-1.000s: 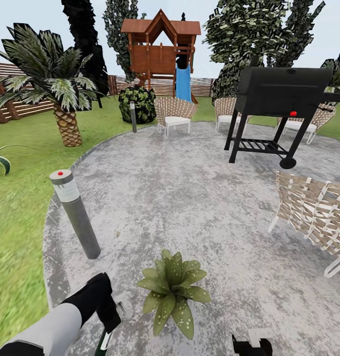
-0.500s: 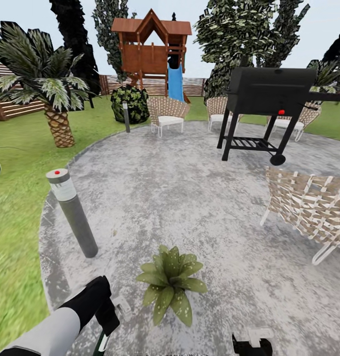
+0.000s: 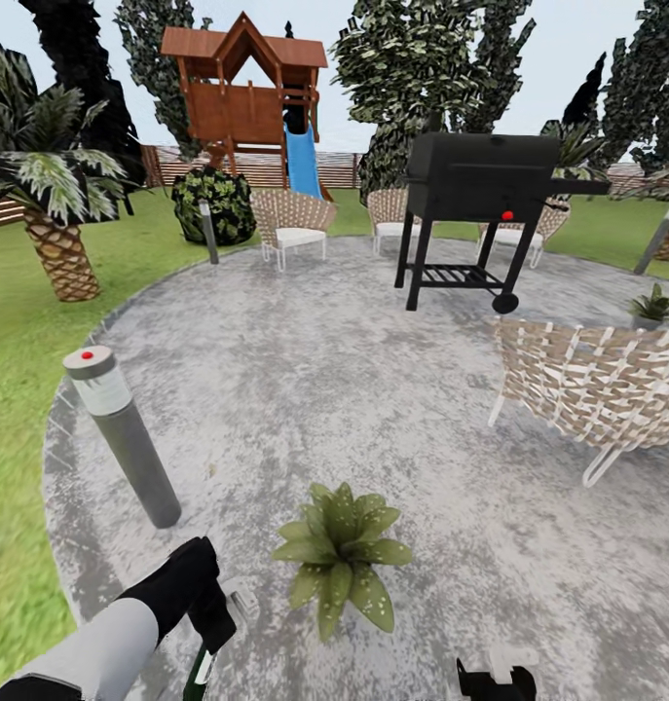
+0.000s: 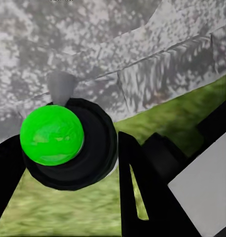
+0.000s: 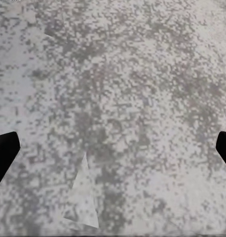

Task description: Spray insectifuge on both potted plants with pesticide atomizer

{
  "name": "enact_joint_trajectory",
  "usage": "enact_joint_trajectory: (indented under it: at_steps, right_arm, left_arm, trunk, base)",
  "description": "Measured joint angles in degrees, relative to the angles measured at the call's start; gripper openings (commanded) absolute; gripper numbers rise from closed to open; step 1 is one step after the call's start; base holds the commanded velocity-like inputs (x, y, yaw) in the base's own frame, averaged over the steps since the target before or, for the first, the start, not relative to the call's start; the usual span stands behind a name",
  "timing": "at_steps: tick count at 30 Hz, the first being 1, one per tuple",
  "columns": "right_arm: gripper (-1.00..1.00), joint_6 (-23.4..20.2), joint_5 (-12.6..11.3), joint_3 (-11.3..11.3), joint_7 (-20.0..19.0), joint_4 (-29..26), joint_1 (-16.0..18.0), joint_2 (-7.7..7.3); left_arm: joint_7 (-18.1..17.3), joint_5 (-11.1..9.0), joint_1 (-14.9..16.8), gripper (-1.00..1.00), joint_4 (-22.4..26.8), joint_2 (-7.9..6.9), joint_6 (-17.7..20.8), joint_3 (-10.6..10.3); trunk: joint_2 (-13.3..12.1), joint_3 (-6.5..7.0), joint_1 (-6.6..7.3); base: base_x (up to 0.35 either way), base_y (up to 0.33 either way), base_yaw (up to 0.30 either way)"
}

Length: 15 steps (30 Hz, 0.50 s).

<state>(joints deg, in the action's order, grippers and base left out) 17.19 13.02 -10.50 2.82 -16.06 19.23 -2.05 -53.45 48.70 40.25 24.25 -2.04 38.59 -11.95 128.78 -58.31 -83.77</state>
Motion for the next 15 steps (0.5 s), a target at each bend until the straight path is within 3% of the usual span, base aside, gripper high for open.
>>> enact_joint_trajectory:
  at_steps: [1, 3, 6, 8, 12, 15]
  right_arm:
    - [1.00, 0.0, 0.0, 0.0, 0.0, 0.0, 0.0, 0.00]
    - [1.00, 0.0, 0.0, -0.1, 0.0, -0.1, 0.0, -0.02]
    - [1.00, 0.0, 0.0, -0.1, 0.0, -0.1, 0.0, -0.25]
    - [1.00, 0.0, 0.0, -0.1, 0.0, -0.1, 0.0, -0.50]
    - [1.00, 0.0, 0.0, -0.1, 0.1, -0.1, 0.0, -0.69]
    - [1.00, 0.0, -0.1, -0.1, 0.1, -0.1, 0.0, -0.70]
  left_arm:
    - [-0.7, 0.2, 0.7, -1.00, 0.1, -0.10, 0.0, 0.0]
    - [-4.9, 0.7, 6.7, -1.00, 0.4, -0.53, -0.2, -0.1]
    - [-8.7, 0.9, 9.5, -1.00, 0.4, -0.58, -0.2, -0.4]
    - [-10.3, 1.6, 10.3, -1.00, 0.5, -0.48, -0.3, -0.6]
    - [-14.3, 5.5, 11.4, -1.00, 0.5, 0.25, -0.4, -0.7]
    - [-15.4, 6.6, 10.9, -1.00, 0.4, 0.30, -0.6, -0.7]
  trunk:
    - [0.0, 0.00, 0.00]
    - [0.0, 0.01, 0.00]
    - [0.0, 0.01, 0.00]
    - [0.0, 0.00, -0.01]
    - [0.0, 0.00, -0.01]
    - [0.0, 0.00, -0.01]
  base:
    - [0.020, 0.073, -0.149]
    - [0.003, 0.013, -0.026]
    - [0.001, 0.002, -0.004]
    - [0.000, 0.000, -0.001]
    - [0.000, 0.000, 0.000]
    - [0.000, 0.000, 0.000]
